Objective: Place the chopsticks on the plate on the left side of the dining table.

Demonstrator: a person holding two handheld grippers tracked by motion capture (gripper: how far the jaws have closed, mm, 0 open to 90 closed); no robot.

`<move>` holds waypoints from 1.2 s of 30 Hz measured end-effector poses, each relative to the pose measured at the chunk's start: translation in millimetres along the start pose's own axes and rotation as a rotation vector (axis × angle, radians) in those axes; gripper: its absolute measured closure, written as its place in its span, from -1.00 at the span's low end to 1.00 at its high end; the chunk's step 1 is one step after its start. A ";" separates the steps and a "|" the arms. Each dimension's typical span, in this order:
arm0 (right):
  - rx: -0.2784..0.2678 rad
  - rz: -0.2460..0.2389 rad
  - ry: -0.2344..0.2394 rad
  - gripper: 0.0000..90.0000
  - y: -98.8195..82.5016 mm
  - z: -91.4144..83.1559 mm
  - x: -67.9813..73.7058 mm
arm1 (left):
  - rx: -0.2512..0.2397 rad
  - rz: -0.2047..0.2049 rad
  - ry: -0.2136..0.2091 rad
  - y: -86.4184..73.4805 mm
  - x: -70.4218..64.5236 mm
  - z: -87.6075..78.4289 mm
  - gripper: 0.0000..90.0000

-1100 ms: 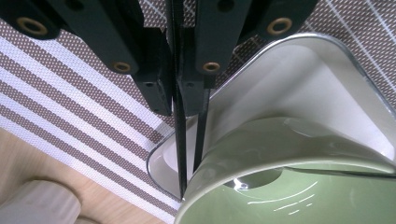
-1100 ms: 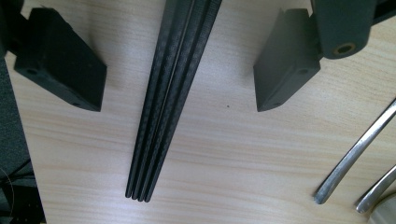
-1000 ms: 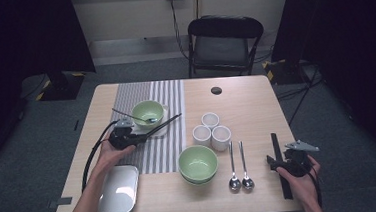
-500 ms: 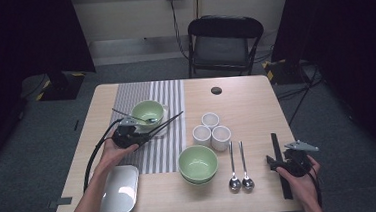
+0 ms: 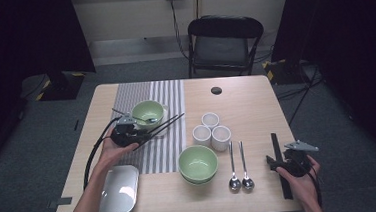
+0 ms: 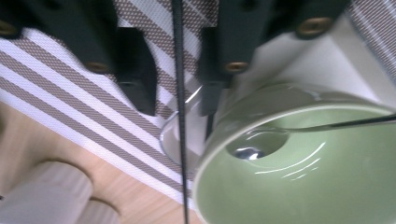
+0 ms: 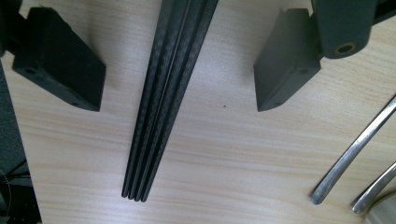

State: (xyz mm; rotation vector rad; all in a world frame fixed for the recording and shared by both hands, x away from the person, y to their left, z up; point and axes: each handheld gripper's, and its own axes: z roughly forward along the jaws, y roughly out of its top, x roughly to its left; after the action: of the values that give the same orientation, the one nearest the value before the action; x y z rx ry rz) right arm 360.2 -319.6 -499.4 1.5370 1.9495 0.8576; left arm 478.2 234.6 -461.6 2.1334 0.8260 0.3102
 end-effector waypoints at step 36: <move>0.000 0.000 0.002 -0.65 0.0 -0.1 -0.1 | 0.066 -0.017 0.074 -10.3 12.0 9.6 0.48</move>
State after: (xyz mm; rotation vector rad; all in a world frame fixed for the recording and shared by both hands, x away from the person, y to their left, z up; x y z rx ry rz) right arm 360.2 -319.7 -499.4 1.5371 1.9503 0.8593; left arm 487.1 241.4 -476.3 2.1864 0.9074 0.3594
